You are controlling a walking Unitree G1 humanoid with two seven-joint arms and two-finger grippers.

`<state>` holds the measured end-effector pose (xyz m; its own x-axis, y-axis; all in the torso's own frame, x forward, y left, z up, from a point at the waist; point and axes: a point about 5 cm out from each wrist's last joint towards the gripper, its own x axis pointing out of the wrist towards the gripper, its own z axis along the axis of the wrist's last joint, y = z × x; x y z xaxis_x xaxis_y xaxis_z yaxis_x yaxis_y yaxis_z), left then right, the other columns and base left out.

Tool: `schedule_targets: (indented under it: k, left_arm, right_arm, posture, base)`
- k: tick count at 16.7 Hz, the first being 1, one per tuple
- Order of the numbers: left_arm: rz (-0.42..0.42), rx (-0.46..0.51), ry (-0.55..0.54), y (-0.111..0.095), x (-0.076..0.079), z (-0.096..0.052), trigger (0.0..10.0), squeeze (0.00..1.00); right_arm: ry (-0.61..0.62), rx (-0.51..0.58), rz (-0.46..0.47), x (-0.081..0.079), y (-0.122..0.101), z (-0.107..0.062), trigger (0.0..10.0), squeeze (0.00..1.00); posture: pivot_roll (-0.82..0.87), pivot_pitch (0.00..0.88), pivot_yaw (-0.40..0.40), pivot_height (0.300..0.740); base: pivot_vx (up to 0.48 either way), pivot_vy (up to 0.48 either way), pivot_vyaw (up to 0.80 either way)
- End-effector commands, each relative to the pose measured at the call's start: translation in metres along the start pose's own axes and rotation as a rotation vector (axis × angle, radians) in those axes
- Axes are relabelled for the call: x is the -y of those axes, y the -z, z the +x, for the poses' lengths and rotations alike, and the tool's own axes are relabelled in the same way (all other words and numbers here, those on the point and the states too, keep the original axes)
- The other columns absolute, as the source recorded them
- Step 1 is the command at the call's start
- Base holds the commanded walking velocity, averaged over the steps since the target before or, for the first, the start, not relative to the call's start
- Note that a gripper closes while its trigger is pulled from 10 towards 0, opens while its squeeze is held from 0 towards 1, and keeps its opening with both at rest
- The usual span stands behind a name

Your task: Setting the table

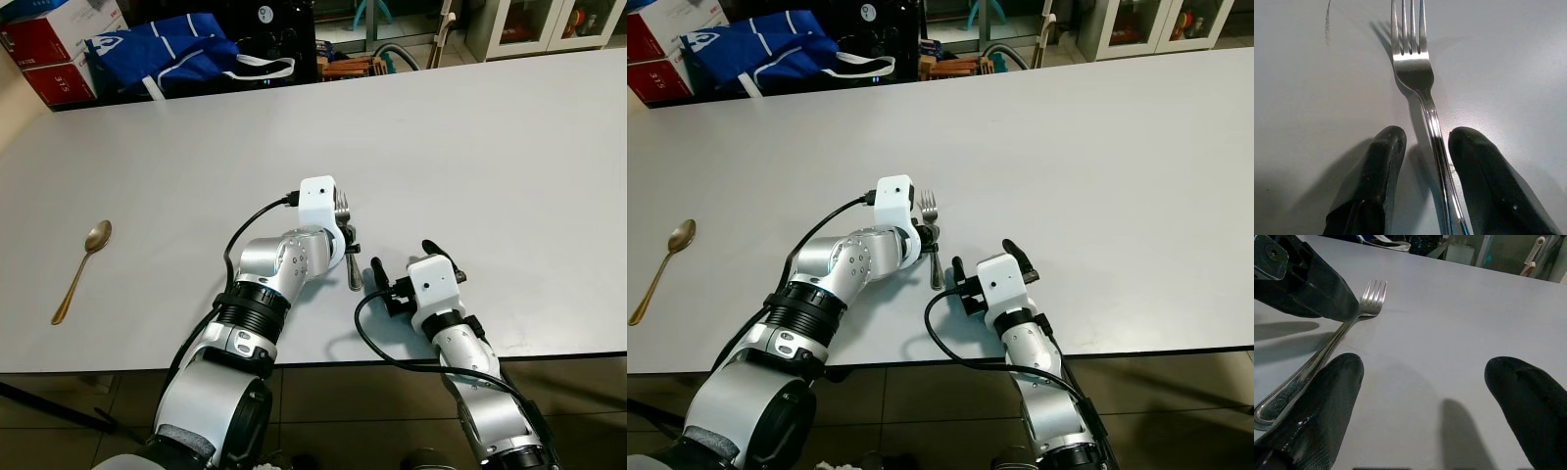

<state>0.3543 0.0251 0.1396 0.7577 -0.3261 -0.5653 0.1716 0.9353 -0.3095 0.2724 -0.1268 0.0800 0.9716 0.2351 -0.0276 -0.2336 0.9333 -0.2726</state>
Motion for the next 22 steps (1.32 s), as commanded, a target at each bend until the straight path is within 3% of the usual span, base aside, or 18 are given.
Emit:
schedule_targets:
  k: [1, 22]
  left_arm:
    - [0.003, -0.01, 0.28, 0.0048, 0.1126, -0.0165, 10.0, 0.0]
    - [0.003, -0.01, 0.28, 0.0048, 0.1126, -0.0165, 10.0, 0.0]
  right_arm:
    - [-0.014, -0.004, 0.0, -0.0048, 0.0007, -0.001, 10.0, 0.0]
    - [-0.014, -0.004, 0.0, -0.0048, 0.0007, -0.001, 10.0, 0.0]
  posture:
    - [-0.28, 0.057, 0.182, 0.731]
    - [-0.28, 0.057, 0.182, 0.731]
  base:
    - [0.0, 0.0, 0.0]
    - [0.0, 0.0, 0.0]
